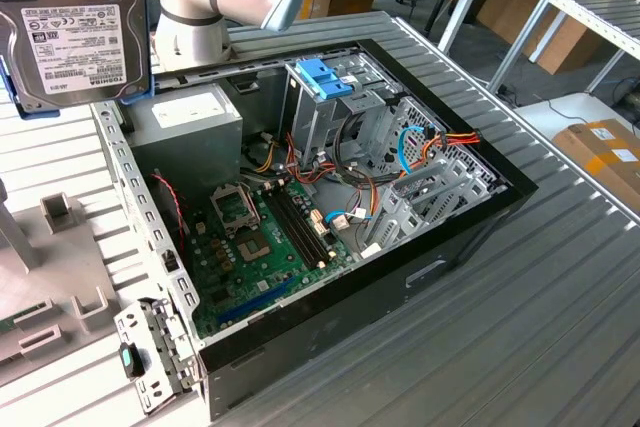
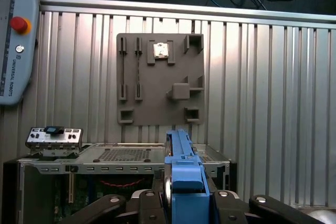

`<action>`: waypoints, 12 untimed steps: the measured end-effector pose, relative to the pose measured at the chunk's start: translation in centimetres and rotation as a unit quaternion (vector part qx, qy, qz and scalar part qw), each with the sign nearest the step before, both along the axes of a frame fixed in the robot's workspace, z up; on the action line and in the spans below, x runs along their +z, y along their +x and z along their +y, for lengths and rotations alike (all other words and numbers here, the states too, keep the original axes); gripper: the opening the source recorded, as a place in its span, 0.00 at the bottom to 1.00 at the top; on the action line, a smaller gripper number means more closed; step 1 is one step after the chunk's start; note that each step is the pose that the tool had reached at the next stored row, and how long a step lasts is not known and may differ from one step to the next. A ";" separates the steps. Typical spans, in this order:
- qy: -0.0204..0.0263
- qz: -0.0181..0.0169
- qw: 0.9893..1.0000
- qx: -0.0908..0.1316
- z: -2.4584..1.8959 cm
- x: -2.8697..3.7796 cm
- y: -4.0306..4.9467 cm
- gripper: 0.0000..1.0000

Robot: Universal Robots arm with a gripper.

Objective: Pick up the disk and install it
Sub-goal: 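Pick up the disk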

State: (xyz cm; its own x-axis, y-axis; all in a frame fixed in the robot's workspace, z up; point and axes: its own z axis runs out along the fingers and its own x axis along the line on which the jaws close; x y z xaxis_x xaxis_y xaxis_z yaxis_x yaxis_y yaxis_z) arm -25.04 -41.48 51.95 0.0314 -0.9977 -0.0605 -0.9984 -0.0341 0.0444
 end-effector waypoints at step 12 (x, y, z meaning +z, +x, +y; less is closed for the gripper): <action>0.000 0.000 1.000 0.000 0.00 -0.15 0.46 0.37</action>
State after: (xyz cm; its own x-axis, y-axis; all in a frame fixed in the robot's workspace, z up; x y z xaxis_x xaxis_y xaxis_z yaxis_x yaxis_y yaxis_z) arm -24.58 -41.49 51.79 0.0313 -0.9977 -0.0600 -0.9984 -0.0340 0.0444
